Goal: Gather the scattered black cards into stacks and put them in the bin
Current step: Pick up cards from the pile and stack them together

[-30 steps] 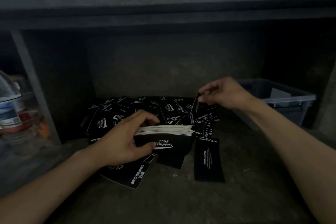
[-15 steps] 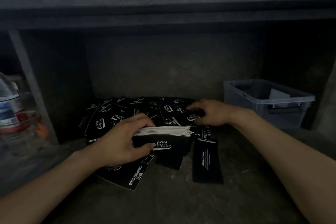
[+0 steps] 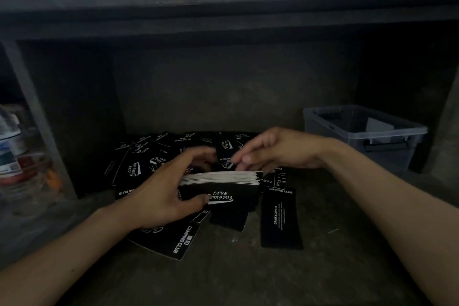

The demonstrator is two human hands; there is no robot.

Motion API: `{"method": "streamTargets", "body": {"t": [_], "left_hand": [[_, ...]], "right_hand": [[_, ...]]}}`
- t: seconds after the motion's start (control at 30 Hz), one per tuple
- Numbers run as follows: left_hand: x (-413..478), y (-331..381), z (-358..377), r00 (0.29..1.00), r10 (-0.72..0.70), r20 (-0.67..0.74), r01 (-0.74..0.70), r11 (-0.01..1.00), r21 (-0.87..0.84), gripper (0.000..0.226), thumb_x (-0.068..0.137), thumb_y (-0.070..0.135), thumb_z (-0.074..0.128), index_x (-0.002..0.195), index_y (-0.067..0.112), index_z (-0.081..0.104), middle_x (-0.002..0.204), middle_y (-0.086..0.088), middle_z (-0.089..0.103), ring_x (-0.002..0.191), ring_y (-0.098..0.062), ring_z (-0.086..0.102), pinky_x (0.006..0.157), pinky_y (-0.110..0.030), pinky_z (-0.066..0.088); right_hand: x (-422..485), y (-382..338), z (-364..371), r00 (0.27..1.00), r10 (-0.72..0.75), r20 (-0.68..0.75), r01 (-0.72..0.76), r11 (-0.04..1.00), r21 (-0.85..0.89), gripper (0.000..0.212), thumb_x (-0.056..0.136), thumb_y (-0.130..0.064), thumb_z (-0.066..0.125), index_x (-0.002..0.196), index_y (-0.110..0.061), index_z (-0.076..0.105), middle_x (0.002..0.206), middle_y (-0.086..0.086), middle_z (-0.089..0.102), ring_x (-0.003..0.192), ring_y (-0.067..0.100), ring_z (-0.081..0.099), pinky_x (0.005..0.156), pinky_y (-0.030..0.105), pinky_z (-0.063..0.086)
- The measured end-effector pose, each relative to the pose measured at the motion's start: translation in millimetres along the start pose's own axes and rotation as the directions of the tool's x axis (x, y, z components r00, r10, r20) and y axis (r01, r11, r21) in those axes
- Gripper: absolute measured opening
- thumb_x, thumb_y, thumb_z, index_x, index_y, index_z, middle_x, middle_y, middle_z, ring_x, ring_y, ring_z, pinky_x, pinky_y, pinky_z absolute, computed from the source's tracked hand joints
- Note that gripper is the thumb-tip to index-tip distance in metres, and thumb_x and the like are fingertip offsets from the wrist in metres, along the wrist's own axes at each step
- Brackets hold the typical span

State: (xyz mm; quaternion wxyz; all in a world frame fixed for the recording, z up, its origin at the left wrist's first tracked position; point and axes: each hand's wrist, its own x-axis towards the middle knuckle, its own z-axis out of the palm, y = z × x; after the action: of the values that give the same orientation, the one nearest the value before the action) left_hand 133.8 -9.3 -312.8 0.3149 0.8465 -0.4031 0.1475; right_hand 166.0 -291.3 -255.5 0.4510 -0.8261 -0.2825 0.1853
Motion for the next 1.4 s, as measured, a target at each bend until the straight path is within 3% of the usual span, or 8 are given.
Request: {"method": "streamTargets", "body": {"t": [0.13, 0.3, 0.57, 0.8, 1.03, 1.13, 1.23, 1.4], "left_hand": [[0.0, 1.3, 1.7, 1.0, 0.031, 0.004, -0.031, 0.999, 0.009, 0.033, 0.084, 0.027, 0.073, 0.115, 0.03, 0.063, 0.098, 0.01, 0.073, 0.086, -0.012, 0.072, 0.075, -0.032, 0.058], [0.4, 1.1, 0.8, 0.999, 0.032, 0.006, -0.032, 0.999, 0.021, 0.028, 0.083, 0.033, 0.072, 0.109, 0.035, 0.062, 0.095, 0.011, 0.072, 0.082, -0.013, 0.072, 0.069, -0.033, 0.058], [0.1, 1.2, 1.6, 0.999, 0.03, -0.014, -0.029, 0.999, 0.039, 0.028, 0.082, 0.035, 0.073, 0.108, 0.033, 0.064, 0.098, 0.014, 0.071, 0.087, -0.01, 0.071, 0.073, -0.032, 0.057], [0.5, -1.7, 1.5, 0.998, 0.05, -0.025, -0.048, 0.997, 0.067, 0.044, 0.08, 0.035, 0.074, 0.121, 0.033, 0.058, 0.112, 0.017, 0.063, 0.104, -0.008, 0.066, 0.084, -0.02, 0.053], [-0.5, -4.9, 0.2, 1.0, 0.004, -0.025, -0.003, 0.999, 0.039, 0.084, 0.079, 0.039, 0.075, 0.149, 0.036, 0.03, 0.14, 0.02, 0.049, 0.128, -0.002, 0.052, 0.102, -0.011, 0.041], [0.8, -4.7, 2.0, 0.999, 0.036, 0.002, -0.036, 0.999, 0.001, 0.058, 0.083, 0.027, 0.076, 0.135, 0.035, 0.051, 0.116, 0.017, 0.067, 0.105, -0.004, 0.068, 0.088, -0.012, 0.049], [1.0, -2.8, 2.2, 0.999, 0.051, -0.006, -0.051, 0.998, 0.028, 0.038, 0.084, 0.03, 0.074, 0.118, 0.037, 0.06, 0.105, 0.019, 0.071, 0.093, -0.003, 0.071, 0.078, -0.012, 0.051], [1.5, -2.8, 2.5, 0.998, 0.063, -0.019, -0.062, 0.997, 0.04, 0.036, 0.082, 0.033, 0.073, 0.116, 0.039, 0.062, 0.107, 0.017, 0.068, 0.094, -0.005, 0.07, 0.078, -0.012, 0.05]], "right_hand": [[3.2, 8.1, -16.5, 0.901, -0.036, -0.432, 0.001, 0.997, -0.082, 0.036, 0.096, 0.006, 0.044, 0.122, -0.01, 0.063, 0.122, 0.012, 0.067, 0.113, 0.027, 0.064, 0.083, 0.024, 0.053], [-3.7, 34.3, -25.1, 0.955, 0.122, -0.271, -0.278, 0.691, -0.667, 0.075, 0.083, 0.011, 0.05, 0.14, -0.037, 0.047, 0.156, -0.005, 0.032, 0.141, 0.014, 0.033, 0.108, 0.015, 0.02], [2.6, 35.4, -33.1, 0.918, 0.161, -0.361, -0.357, 0.73, -0.583, 0.073, 0.066, -0.055, 0.081, 0.131, -0.033, 0.057, 0.1, -0.014, 0.06, 0.086, 0.0, 0.056, 0.066, 0.014, 0.037], [-1.6, 25.0, -34.7, 0.862, -0.034, -0.506, -0.263, 0.823, -0.503, 0.022, 0.07, -0.028, 0.085, 0.089, -0.028, 0.074, 0.084, -0.013, 0.068, 0.087, 0.009, 0.064, 0.068, 0.015, 0.043], [-7.4, -1.2, -8.3, 0.995, -0.065, -0.073, 0.056, 0.991, -0.117, 0.021, 0.09, -0.013, 0.065, 0.108, -0.022, 0.073, 0.106, -0.001, 0.074, 0.096, 0.008, 0.069, 0.073, 0.017, 0.054], [2.4, 3.4, -10.9, 0.971, -0.06, -0.232, 0.083, 0.992, 0.09, 0.022, 0.098, -0.005, 0.051, 0.111, -0.012, 0.068, 0.114, 0.012, 0.071, 0.101, 0.021, 0.07, 0.074, 0.026, 0.058], [5.9, 21.6, -31.9, 0.766, -0.09, -0.637, -0.197, 0.91, -0.365, 0.022, 0.096, -0.012, 0.056, 0.112, -0.019, 0.069, 0.119, 0.005, 0.069, 0.105, 0.017, 0.065, 0.086, 0.024, 0.047], [10.1, 53.8, -29.0, 0.836, 0.131, -0.533, -0.445, 0.73, -0.518, 0.061, 0.08, -0.052, 0.072, 0.13, -0.019, 0.06, 0.124, 0.002, 0.064, 0.111, 0.017, 0.059, 0.085, 0.02, 0.039]]}}
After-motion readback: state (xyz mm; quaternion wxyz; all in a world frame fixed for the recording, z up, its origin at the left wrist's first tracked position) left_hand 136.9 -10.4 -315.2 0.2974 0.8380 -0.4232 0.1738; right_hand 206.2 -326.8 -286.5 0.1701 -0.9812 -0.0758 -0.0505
